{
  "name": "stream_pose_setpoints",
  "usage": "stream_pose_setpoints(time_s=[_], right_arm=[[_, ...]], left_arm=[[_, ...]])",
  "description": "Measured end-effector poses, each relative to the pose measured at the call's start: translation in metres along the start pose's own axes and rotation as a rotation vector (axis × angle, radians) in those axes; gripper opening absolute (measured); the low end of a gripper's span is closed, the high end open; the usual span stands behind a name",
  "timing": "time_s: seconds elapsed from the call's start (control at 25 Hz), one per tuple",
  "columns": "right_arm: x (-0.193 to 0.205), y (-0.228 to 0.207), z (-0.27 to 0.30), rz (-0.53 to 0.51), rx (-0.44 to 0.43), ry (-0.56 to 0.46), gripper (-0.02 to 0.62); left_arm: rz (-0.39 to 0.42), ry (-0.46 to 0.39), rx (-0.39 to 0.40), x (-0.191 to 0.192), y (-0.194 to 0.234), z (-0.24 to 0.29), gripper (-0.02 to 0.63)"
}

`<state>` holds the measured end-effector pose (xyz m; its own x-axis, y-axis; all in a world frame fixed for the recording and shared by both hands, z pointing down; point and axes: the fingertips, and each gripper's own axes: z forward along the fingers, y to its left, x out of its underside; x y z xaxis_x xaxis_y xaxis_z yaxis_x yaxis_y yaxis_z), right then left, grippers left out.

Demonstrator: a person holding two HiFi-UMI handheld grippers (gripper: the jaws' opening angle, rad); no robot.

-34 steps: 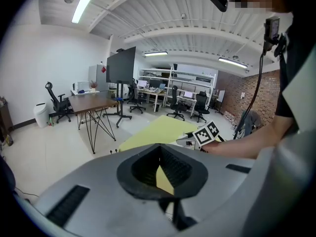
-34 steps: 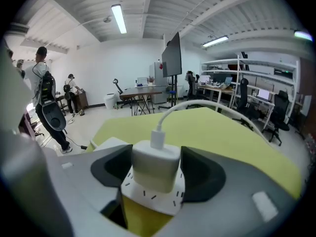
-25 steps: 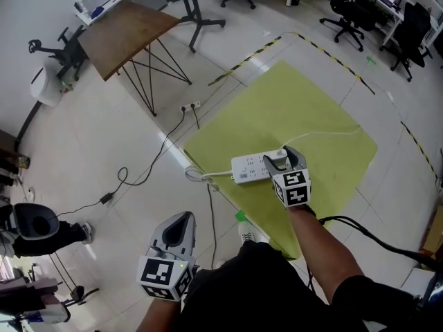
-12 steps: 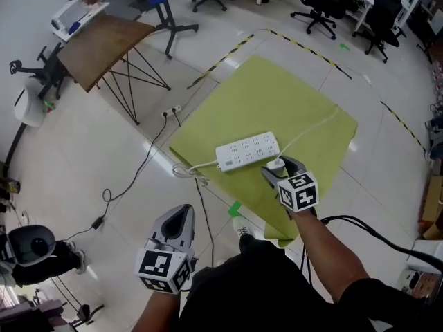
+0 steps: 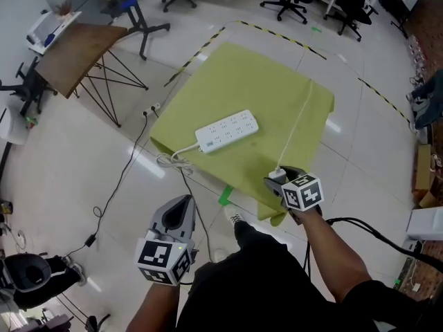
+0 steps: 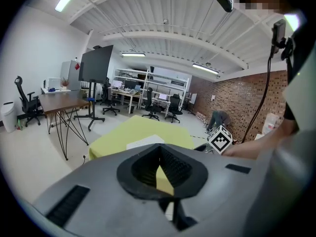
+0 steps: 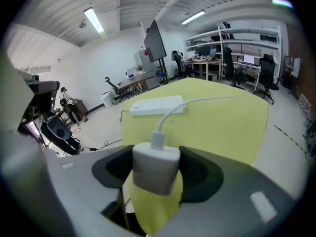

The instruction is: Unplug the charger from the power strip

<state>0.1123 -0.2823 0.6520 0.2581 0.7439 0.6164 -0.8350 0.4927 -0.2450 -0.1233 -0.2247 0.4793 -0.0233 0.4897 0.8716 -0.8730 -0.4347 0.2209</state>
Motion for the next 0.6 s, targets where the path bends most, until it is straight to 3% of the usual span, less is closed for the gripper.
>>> stream_pose_setpoints(time_s=[0.24, 0.6], right_arm=[[0.042, 0.002, -0.017, -0.002, 0.031, 0.042, 0.282], [0.068, -0.001, -0.014, 0.022, 0.072, 0.063, 0.282]], left_arm=[[0.004, 0.004, 0.04, 0.011, -0.017, -0.005, 0.006], [0.032, 0.02, 0.084, 0.016, -0.035, -0.009, 0.006]])
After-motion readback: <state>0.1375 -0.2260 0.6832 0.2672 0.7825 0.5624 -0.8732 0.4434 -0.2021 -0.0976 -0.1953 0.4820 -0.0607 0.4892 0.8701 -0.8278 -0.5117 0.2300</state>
